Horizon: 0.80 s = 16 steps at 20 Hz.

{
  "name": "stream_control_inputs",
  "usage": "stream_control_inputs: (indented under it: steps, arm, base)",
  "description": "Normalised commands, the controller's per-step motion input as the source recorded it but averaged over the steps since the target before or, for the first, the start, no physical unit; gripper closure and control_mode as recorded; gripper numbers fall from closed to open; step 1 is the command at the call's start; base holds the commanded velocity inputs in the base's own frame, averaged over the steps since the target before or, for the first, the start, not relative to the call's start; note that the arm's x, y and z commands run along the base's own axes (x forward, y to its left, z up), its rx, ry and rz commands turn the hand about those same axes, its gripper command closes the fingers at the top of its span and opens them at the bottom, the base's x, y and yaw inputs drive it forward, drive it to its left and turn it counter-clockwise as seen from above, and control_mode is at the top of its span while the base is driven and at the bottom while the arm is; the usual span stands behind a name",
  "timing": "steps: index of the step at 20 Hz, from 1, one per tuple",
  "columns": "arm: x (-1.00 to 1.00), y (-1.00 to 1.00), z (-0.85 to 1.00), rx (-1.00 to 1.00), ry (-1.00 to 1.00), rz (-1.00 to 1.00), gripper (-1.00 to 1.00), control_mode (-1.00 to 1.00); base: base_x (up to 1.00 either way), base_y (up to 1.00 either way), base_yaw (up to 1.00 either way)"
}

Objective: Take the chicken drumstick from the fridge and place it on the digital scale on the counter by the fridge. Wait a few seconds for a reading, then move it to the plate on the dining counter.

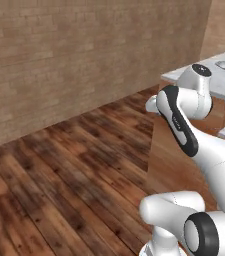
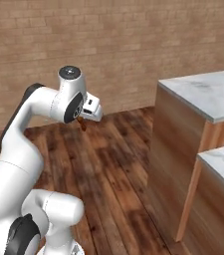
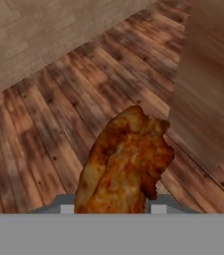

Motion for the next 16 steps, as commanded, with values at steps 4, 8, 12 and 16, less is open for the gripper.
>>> stream_control_inputs:
  steps: [4,8,12,16]
  arm:
    - [0.00,0.00,0.00,0.00,0.00,0.00,1.00,1.00]
    - [0.00,0.00,0.00,0.00,0.00,0.00,1.00,1.00]
    - [0.00,0.00,0.00,0.00,0.00,0.00,1.00,1.00]
    - [0.00,0.00,0.00,0.00,0.00,0.00,1.00,1.00]
  base:
    - [1.00,0.56,-0.25]
    - [1.00,0.57,-0.30]
    - [1.00,0.58,-0.37]
    - [1.00,0.59,-0.45]
